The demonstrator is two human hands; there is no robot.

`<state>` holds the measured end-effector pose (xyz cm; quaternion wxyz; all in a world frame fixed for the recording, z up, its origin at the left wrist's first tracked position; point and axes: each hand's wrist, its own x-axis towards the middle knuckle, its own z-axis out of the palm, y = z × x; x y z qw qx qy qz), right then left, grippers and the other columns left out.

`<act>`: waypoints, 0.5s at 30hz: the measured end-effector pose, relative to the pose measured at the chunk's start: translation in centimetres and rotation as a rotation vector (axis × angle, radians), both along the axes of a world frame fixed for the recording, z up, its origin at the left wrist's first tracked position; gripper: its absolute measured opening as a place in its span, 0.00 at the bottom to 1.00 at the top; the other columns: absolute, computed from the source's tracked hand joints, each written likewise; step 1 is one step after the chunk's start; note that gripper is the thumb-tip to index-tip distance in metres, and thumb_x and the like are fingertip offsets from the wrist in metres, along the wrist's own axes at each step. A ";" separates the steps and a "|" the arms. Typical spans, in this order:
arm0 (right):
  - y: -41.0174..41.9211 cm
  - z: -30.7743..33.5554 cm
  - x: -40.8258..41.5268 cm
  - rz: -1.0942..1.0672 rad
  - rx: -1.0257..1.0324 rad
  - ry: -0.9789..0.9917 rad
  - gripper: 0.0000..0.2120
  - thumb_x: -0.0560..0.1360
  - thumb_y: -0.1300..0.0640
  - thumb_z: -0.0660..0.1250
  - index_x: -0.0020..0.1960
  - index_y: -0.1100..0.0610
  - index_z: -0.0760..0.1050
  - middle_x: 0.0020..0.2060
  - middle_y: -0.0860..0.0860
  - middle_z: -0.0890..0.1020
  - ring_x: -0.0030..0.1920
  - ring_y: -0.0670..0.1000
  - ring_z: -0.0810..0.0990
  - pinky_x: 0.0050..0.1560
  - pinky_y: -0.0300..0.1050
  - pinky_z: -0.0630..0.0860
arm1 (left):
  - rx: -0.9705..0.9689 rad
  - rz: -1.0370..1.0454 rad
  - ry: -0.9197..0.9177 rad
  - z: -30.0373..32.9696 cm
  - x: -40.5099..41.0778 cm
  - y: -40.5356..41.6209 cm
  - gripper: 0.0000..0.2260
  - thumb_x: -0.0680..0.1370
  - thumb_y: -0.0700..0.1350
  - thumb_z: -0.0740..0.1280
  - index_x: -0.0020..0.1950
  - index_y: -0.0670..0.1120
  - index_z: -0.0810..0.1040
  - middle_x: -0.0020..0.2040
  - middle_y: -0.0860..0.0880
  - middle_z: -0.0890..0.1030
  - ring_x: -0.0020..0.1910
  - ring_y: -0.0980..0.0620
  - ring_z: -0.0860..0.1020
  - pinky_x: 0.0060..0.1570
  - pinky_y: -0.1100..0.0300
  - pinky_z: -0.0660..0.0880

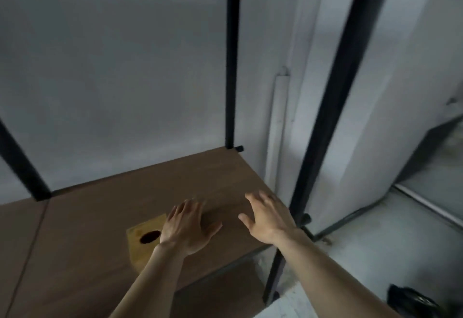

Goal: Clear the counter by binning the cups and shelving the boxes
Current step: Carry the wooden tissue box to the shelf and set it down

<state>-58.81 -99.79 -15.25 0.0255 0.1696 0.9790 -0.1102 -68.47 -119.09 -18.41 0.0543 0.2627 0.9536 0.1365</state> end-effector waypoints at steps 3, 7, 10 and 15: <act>4.4 1.3 5.9 -0.120 -0.003 0.040 0.31 0.82 0.39 0.61 0.82 0.50 0.61 0.79 0.54 0.69 0.77 0.59 0.71 0.74 0.58 0.73 | -0.005 -0.148 0.008 1.6 3.6 5.5 0.40 0.73 0.74 0.56 0.80 0.56 0.59 0.79 0.51 0.65 0.78 0.47 0.63 0.77 0.49 0.60; 10.8 2.4 16.8 -0.310 0.000 0.077 0.30 0.82 0.41 0.61 0.81 0.52 0.63 0.74 0.55 0.73 0.73 0.59 0.74 0.70 0.56 0.74 | -0.006 -0.346 0.026 3.6 10.8 13.7 0.40 0.73 0.74 0.56 0.80 0.56 0.58 0.79 0.51 0.64 0.78 0.46 0.62 0.75 0.48 0.60; 15.1 3.2 27.2 -0.466 0.008 0.096 0.30 0.82 0.41 0.60 0.80 0.52 0.62 0.73 0.55 0.74 0.72 0.60 0.74 0.69 0.56 0.74 | 0.010 -0.522 0.012 4.9 18.2 20.3 0.38 0.74 0.72 0.58 0.80 0.56 0.59 0.80 0.52 0.64 0.78 0.47 0.63 0.74 0.49 0.61; 20.3 5.5 45.1 -0.732 0.057 0.098 0.32 0.83 0.40 0.58 0.82 0.52 0.59 0.77 0.56 0.71 0.74 0.61 0.72 0.70 0.58 0.73 | 0.034 -0.800 0.051 7.2 32.5 31.4 0.38 0.76 0.70 0.58 0.81 0.54 0.56 0.81 0.52 0.62 0.79 0.48 0.61 0.77 0.53 0.58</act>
